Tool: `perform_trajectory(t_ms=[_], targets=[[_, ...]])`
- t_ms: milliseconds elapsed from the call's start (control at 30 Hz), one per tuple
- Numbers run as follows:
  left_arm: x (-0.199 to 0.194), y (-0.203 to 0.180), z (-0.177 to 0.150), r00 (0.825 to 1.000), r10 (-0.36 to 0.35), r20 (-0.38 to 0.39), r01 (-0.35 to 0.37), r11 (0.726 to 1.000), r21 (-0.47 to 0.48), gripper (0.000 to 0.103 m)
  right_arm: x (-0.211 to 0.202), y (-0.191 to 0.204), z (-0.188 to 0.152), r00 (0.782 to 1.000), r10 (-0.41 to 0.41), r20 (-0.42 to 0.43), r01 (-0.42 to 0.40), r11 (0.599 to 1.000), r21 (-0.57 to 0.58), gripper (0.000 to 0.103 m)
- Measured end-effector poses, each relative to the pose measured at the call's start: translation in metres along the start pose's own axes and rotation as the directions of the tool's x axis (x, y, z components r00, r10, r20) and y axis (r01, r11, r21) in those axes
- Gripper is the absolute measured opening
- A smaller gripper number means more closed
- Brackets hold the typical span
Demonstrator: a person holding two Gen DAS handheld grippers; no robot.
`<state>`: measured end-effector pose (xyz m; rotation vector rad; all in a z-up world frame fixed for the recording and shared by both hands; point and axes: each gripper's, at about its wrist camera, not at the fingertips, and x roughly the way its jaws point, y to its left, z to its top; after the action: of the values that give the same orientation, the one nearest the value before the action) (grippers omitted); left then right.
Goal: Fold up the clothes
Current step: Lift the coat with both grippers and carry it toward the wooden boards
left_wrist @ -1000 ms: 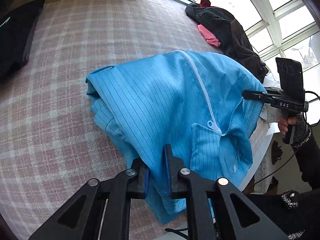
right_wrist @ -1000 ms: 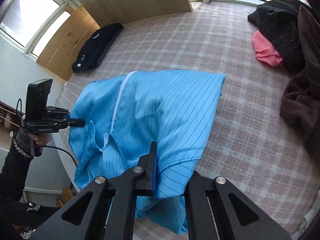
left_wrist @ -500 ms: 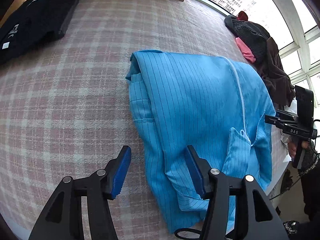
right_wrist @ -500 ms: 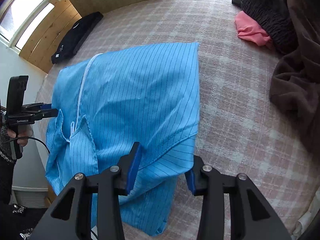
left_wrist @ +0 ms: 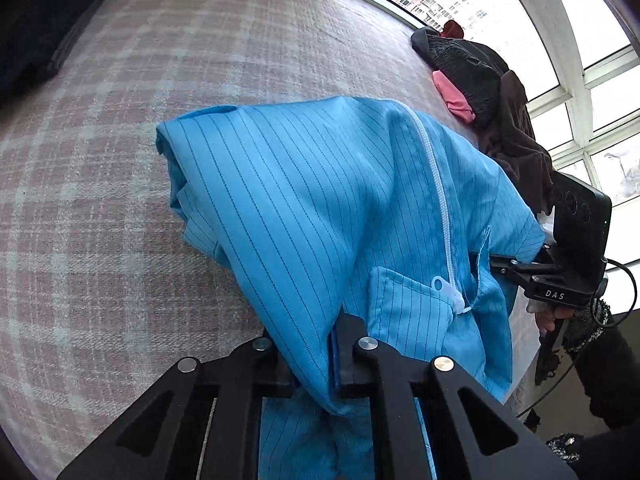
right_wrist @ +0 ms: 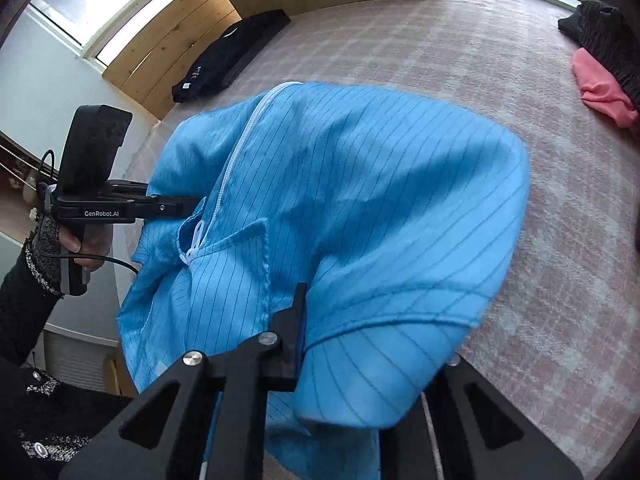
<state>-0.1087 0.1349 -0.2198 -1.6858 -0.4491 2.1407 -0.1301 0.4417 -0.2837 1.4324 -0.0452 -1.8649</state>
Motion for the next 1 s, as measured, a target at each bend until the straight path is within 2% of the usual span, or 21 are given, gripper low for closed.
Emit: perform_trajectory(t_ms=[133, 300, 400, 500, 600, 700, 800, 933, 1000], targets=[[-0.021, -0.012, 0.005, 0.997, -0.049, 0.054, 0.049, 0.999, 0.007, 0.007, -0.024, 0.018, 0.018, 1.0, -0.001, 0.031, 0.002, 0.999, -0.05, 0.007], [-0.068, -0.025, 0.001, 0.978, -0.107, 0.179, 0.108, 0.994, 0.005, 0.007, -0.057, 0.058, 0.061, 0.997, -0.068, 0.033, 0.073, 0.976, -0.204, 0.007], [-0.1, -0.023, -0.004, 0.962, -0.105, 0.252, 0.105, 0.994, 0.016, 0.007, -0.067, 0.089, 0.096, 0.99, -0.134, 0.039, 0.139, 0.936, -0.324, 0.007], [-0.133, -0.011, -0.009, 0.937, -0.077, 0.342, 0.086, 0.996, -0.009, 0.007, -0.065, 0.127, 0.139, 0.982, -0.183, 0.042, 0.183, 0.879, -0.439, 0.007], [-0.165, 0.012, -0.014, 0.902, -0.043, 0.43, 0.065, 0.997, -0.038, 0.007, -0.049, 0.17, 0.185, 0.969, -0.239, 0.06, 0.233, 0.805, -0.545, 0.007], [-0.191, 0.044, -0.013, 0.869, -0.037, 0.494, 0.083, 0.994, -0.073, 0.007, -0.022, 0.213, 0.236, 0.96, -0.272, 0.066, 0.252, 0.738, -0.626, 0.007], [-0.209, 0.079, -0.004, 0.848, 0.005, 0.53, 0.052, 0.994, -0.092, 0.007, 0.017, 0.254, 0.291, 0.953, -0.301, 0.045, 0.248, 0.685, -0.685, 0.007], [-0.225, 0.13, 0.02, 0.822, 0.05, 0.568, 0.023, 0.992, -0.122, 0.007, 0.08, 0.304, 0.36, 0.928, -0.371, 0.025, 0.257, 0.59, -0.765, 0.007], [-0.231, 0.16, 0.036, 0.808, 0.07, 0.585, 0.021, 0.989, -0.147, 0.007, 0.111, 0.322, 0.393, 0.921, -0.39, 0.018, 0.252, 0.558, -0.791, 0.007]])
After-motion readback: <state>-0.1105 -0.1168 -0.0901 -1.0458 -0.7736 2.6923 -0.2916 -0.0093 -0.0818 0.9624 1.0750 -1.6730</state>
